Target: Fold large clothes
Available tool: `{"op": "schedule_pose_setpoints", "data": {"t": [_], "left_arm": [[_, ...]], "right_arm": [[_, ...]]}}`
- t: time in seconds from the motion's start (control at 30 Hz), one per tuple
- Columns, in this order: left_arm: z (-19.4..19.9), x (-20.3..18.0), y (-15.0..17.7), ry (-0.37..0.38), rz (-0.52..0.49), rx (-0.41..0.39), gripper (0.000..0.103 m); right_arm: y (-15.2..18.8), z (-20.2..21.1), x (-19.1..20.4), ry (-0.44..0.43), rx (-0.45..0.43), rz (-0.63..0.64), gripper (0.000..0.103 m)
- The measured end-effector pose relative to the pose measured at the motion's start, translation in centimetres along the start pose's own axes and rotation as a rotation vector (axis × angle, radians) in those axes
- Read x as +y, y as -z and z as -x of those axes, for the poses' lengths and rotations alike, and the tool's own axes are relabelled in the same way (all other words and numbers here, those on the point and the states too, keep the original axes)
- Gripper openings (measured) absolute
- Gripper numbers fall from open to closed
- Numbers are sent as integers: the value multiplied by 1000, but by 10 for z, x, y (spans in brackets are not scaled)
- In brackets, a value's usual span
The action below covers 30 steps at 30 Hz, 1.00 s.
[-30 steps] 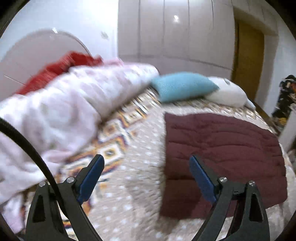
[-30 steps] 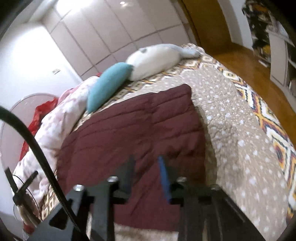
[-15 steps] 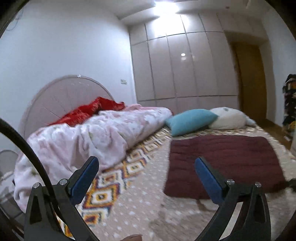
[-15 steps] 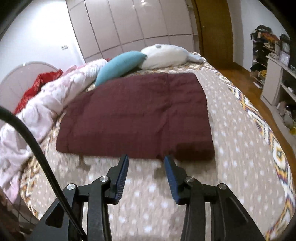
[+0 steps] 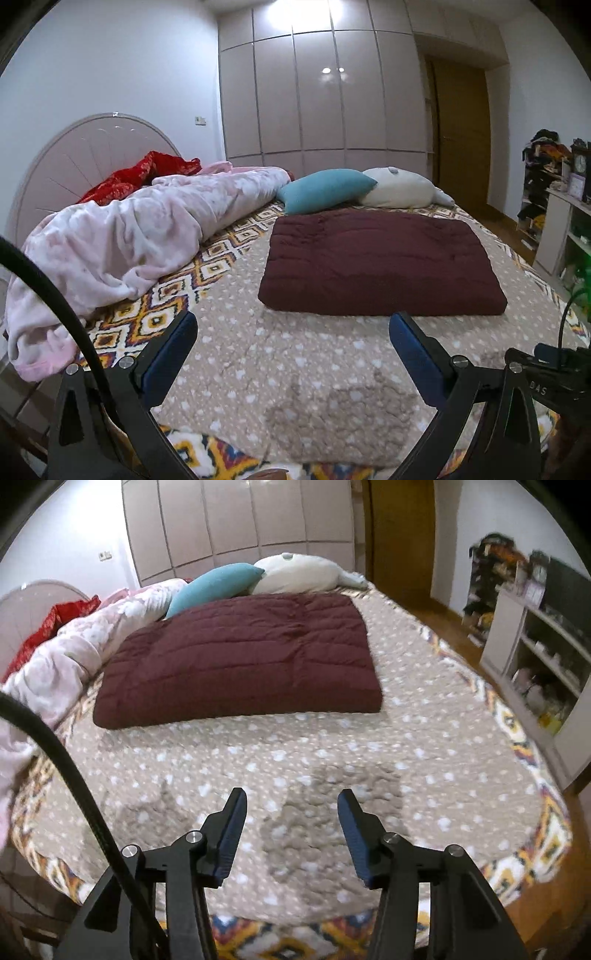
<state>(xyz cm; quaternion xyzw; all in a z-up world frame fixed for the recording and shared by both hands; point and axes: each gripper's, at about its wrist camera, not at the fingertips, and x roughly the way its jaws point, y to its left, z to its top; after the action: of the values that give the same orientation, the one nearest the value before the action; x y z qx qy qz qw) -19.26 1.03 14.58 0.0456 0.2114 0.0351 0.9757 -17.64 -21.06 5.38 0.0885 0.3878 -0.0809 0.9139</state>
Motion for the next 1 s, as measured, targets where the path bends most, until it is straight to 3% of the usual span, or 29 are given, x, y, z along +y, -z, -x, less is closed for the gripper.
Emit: {"op": "schedule_pose_setpoints", "data": {"t": [0.43, 0.6, 1.0], "left_arm": [[21, -7, 9, 53, -16, 43, 103], [13, -12, 14, 65, -42, 86, 103], [-5, -11, 27, 103, -20, 163, 103]], "right_arm": [[24, 24, 14, 70, -22, 79, 58], [26, 27, 17, 115, -45, 111, 61], [30, 15, 11, 141, -3, 89, 61]]}}
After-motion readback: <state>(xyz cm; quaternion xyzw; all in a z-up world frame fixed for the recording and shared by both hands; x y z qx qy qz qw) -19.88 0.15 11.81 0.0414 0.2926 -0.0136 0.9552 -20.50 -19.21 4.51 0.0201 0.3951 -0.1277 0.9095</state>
